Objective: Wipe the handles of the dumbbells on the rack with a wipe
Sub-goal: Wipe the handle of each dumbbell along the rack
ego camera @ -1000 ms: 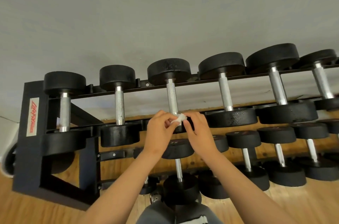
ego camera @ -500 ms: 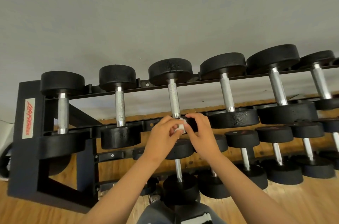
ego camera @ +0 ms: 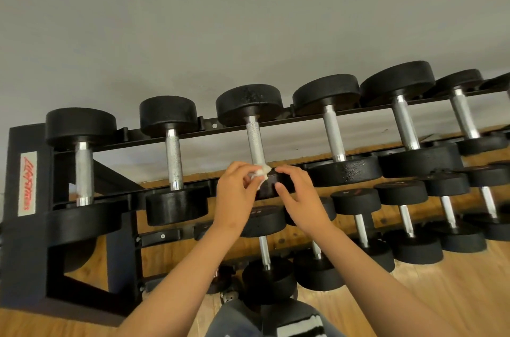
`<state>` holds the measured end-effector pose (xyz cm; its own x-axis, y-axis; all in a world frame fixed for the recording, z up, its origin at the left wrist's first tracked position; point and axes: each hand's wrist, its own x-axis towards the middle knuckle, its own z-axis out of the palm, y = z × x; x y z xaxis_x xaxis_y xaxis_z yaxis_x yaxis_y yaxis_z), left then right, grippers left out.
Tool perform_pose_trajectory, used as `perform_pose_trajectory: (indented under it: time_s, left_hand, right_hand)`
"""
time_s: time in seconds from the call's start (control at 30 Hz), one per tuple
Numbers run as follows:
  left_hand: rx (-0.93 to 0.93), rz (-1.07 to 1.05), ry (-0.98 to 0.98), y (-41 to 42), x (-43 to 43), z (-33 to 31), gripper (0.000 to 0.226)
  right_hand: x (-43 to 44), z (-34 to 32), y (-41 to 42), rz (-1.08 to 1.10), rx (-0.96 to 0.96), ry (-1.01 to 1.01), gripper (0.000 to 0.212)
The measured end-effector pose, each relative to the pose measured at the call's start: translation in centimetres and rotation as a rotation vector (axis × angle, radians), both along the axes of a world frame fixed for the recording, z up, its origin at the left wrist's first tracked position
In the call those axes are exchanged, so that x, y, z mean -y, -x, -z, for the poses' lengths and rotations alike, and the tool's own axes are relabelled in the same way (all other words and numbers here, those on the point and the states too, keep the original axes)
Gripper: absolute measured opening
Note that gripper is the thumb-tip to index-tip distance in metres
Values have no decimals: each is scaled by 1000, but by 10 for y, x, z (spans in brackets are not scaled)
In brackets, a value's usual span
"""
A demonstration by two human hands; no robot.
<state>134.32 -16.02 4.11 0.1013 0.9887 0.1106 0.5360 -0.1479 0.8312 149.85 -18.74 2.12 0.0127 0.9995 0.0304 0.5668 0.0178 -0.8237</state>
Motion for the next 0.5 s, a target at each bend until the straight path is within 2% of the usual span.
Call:
perform_pose_trajectory:
  time_s: [0.23,0.33,0.5]
  left_hand:
    - [10,83,-4,3,35,12,20]
    - [27,117,1,6,18,10,19]
    - [111,-21,10,7,8,10,20]
  right_hand:
    - [2,3,3,3,37,-12,40]
    - [1,3,1,0,41,-6,39]
    - [1,3,4,19,57,-5,39]
